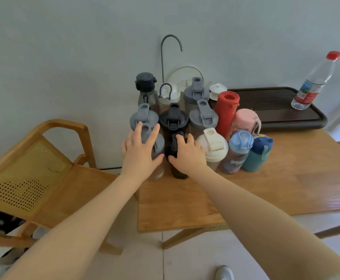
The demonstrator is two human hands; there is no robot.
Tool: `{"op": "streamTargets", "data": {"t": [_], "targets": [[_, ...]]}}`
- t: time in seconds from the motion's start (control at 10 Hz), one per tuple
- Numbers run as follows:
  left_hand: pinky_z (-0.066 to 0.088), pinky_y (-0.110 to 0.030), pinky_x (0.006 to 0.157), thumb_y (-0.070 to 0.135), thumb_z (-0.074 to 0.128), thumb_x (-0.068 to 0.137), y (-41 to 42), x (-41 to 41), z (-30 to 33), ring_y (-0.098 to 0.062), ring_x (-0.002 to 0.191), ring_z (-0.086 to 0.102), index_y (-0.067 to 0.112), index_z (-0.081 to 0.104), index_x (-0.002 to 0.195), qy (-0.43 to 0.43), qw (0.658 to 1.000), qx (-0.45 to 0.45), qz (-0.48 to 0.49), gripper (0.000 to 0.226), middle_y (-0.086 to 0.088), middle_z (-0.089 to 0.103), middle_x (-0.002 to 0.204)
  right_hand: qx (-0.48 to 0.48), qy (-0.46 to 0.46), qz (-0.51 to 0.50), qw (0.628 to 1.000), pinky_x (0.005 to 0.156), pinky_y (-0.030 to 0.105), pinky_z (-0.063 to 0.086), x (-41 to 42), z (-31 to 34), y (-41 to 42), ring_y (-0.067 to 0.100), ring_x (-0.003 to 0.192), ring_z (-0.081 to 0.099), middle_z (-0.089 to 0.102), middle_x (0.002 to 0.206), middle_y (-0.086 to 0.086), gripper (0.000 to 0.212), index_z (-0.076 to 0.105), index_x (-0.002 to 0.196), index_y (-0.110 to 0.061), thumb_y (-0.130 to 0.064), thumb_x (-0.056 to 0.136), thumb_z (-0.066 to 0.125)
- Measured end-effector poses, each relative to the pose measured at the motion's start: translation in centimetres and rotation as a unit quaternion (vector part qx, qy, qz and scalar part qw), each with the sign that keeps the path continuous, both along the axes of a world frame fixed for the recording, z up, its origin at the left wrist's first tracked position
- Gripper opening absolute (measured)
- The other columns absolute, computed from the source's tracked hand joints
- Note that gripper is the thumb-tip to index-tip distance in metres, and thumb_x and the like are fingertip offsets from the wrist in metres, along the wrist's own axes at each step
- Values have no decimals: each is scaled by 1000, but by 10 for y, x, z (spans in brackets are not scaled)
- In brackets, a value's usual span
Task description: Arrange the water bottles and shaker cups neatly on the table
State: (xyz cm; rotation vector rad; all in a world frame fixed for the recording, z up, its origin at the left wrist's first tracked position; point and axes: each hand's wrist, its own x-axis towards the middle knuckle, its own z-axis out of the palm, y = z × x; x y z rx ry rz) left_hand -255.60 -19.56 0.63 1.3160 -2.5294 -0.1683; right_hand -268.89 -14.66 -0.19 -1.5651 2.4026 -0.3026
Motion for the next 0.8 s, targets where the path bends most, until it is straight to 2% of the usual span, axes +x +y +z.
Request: {"op": "streamTargets", "data": {"t": [0.1,0.2,0.3,0.5,0.6,0.7,0.8], "targets": [[32,-51,107,38,57,87,-12,7,-7,-38,137,20,30,19,145,11,999,30,-40,70,-11,4,156,-10,3,-31,999,97,45,38,4,2,-9,39,124,42,41,139,17,55,30,137,-20,-43,90,49],[34,-51,106,35,59,87,-18,8,-11,-38,135,23,28,30,142,24,998,22,-47,62,-9,10,156,-37,19,-39,998,82,39,44,2,6,-11,35,110,51,50,123,13,42,39,125,-14,-38,91,48],[33,-51,107,35,58,87,-18,8,-12,-39,136,21,27,32,140,21,998,18,-51,59,-8,13,156,-60,54,-32,996,75,34,41,5,7,-9,31,107,51,53,117,12,33,44,118,-11,-32,93,46],[30,-51,108,39,54,88,-17,9,-10,-39,137,19,29,24,143,4,998,26,-54,63,-7,8,157,-46,54,-42,997,84,35,46,11,9,-9,31,115,46,51,121,13,39,44,117,-8,-38,93,49],[12,-52,113,49,46,89,-13,12,-8,-38,141,5,33,9,146,-36,998,21,-49,69,-3,-4,158,-21,43,-33,998,91,38,45,8,10,-8,32,121,43,47,129,14,50,40,126,-8,-43,91,51],[-1,-52,114,51,43,90,-3,16,1,-33,142,-10,33,2,146,-49,996,20,-65,72,-3,-12,157,-16,30,-3,999,102,42,39,7,17,6,31,131,35,36,145,12,65,25,143,-15,-44,91,49],[3,-45,116,47,44,91,0,17,16,-29,144,-9,27,4,147,-43,992,2,-122,71,-4,-9,158,-57,35,-6,998,108,43,33,-4,36,25,30,138,26,31,150,11,64,24,145,-14,-42,92,48]]}}
